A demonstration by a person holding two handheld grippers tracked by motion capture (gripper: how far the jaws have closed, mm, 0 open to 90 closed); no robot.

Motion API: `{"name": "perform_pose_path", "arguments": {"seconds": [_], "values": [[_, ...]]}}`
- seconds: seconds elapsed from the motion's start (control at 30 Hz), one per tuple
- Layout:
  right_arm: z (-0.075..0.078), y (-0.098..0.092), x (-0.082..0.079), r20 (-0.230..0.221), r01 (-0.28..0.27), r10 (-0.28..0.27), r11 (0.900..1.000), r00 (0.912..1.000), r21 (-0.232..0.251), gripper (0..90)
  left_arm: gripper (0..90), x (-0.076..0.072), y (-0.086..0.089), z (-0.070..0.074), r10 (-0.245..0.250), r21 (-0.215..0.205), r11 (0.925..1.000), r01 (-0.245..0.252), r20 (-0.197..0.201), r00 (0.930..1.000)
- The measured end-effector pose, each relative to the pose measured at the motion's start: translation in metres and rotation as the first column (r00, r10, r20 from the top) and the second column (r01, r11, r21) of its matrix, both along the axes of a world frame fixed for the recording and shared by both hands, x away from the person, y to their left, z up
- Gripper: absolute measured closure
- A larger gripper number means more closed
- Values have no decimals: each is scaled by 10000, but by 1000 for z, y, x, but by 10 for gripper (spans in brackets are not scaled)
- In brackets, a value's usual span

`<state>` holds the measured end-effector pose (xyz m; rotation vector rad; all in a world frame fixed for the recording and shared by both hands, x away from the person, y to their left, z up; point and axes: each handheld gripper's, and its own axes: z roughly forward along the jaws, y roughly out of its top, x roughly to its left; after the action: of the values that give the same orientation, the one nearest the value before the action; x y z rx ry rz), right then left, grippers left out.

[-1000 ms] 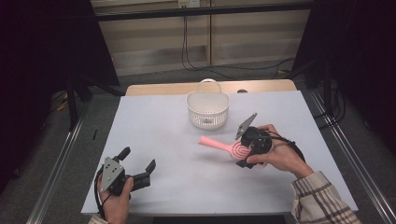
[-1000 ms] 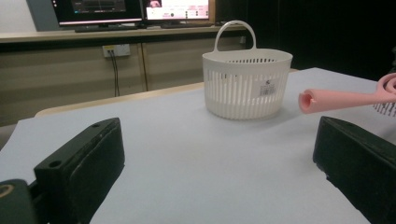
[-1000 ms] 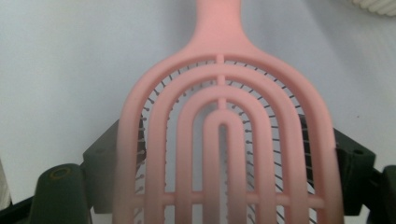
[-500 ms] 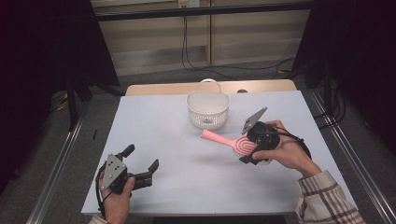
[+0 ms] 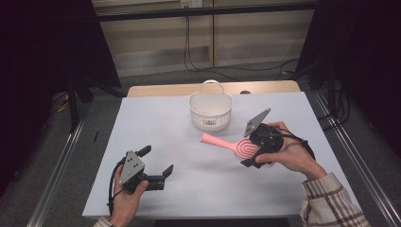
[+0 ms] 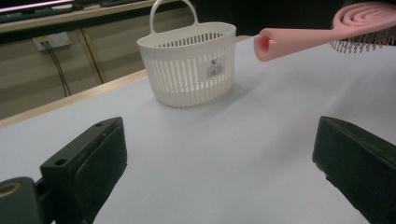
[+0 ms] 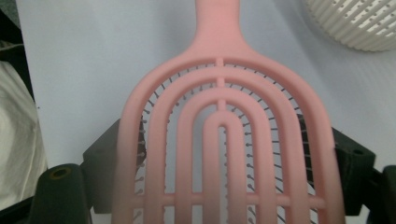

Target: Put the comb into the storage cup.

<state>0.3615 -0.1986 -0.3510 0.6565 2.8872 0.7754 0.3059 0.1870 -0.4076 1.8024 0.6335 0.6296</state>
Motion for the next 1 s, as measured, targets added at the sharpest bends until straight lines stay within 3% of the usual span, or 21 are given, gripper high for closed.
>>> {"name": "perform_pose_path", "arguments": {"seconds": [0.07, 0.17, 0.27, 0.33, 0.37, 0.47, 0.53, 0.6, 0.7, 0.87, 1.0], "values": [[-1, 1, 0, 30, 23, -23, 10000, 10000, -90, 198, 32, 0, -6, 1, 14, 59, 10000, -14, 55, 10000], [-2, 1, 2, -6, -1, 1, 10000, 10000, -73, 198, 32, 4, -15, 3, -255, 634, 9977, 228, 424, 9988], [-2, 1, 1, 9, 42, -42, 10000, 10000, -65, 198, 31, 9, -25, 5, -673, 854, 9943, 636, 420, 9968], [-2, 2, 1, 2, 30, -30, 10000, 10000, -63, 198, 30, 12, -32, 5, -1101, 1097, 9886, 1034, 567, 9923], [-1, 2, 1, 9, 10, -10, 10000, 10000, -52, 198, 31, 13, -35, 5, -1185, 1391, 9845, 1072, 754, 9901], [-1, 2, 0, -50, -69, 69, 10000, 10000, -55, 198, 31, 16, -41, 6, -1241, 1505, 9824, 1108, 822, 9889], [0, 2, -1, -21, -26, 26, 10000, 10000, -41, 198, 31, 16, -44, 8, -1275, 1915, 9759, 1050, 1093, 9858], [2, 2, -2, 134, 40, -40, 10000, 9999, 39, 198, 31, 16, -48, 10, -1250, 2437, 9655, 919, 1243, 9843], [5, 2, -3, 206, 75, -77, 9999, 9998, 112, 198, 33, 16, -54, 13, -1380, 3150, 9457, 798, 1669, 9763], [2, 5, -3, 78, -69, 68, 9999, 9999, 118, 198, 33, 15, -67, 15, -1898, 4149, 9065, 785, 2343, 9534], [0, 6, -2, -13, -68, 68, 9999, 10000, 78, 198, 33, 13, -75, 16, -2051, 4605, 8858, 583, 2757, 9391]]}}
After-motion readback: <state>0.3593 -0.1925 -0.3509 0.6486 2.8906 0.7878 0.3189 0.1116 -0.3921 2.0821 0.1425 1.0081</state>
